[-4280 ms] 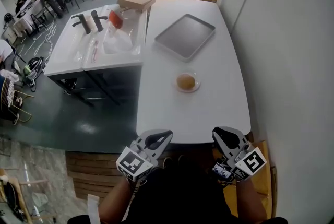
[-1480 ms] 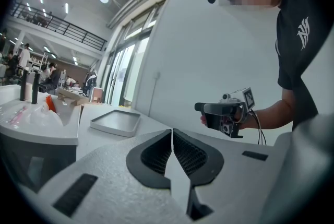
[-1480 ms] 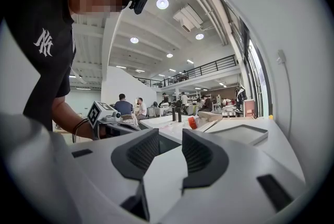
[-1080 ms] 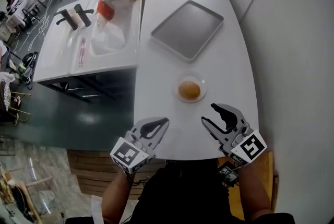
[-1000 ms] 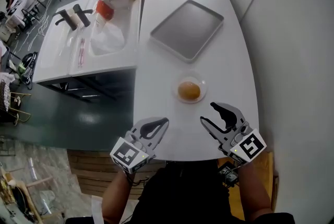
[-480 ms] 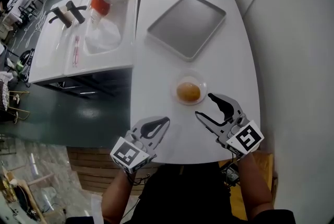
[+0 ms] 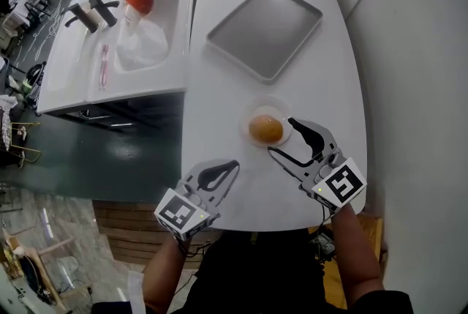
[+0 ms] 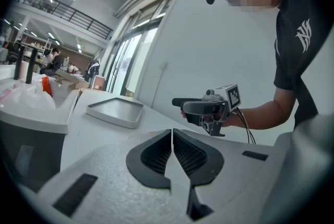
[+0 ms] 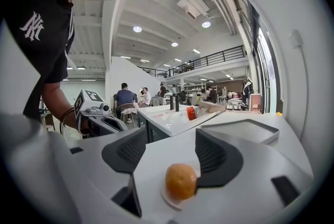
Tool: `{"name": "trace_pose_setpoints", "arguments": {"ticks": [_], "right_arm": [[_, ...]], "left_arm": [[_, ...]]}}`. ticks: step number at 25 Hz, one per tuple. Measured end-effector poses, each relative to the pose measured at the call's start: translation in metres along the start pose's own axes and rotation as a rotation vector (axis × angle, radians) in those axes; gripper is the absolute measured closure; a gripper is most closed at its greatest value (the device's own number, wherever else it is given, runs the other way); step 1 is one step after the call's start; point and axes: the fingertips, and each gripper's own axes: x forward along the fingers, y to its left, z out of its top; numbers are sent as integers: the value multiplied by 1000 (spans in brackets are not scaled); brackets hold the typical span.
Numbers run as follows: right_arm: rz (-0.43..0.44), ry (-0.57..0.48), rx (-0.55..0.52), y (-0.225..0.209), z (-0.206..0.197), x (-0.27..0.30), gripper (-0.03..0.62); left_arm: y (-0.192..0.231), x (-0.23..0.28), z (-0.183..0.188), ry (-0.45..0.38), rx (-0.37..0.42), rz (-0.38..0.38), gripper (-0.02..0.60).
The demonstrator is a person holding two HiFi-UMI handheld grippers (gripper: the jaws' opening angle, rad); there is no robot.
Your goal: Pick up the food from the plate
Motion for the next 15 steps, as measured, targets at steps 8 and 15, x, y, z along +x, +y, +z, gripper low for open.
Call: {"name": "trace_pose_setpoints", "arguments": {"ticks": [8, 15], "right_arm": [[29, 58, 10, -8, -26, 14, 307], [29, 93, 19, -18, -42, 25, 298]], "left_arm": [[5, 6, -8, 11, -30, -6, 572], [16, 15, -14, 32, -42, -1, 572]]}}
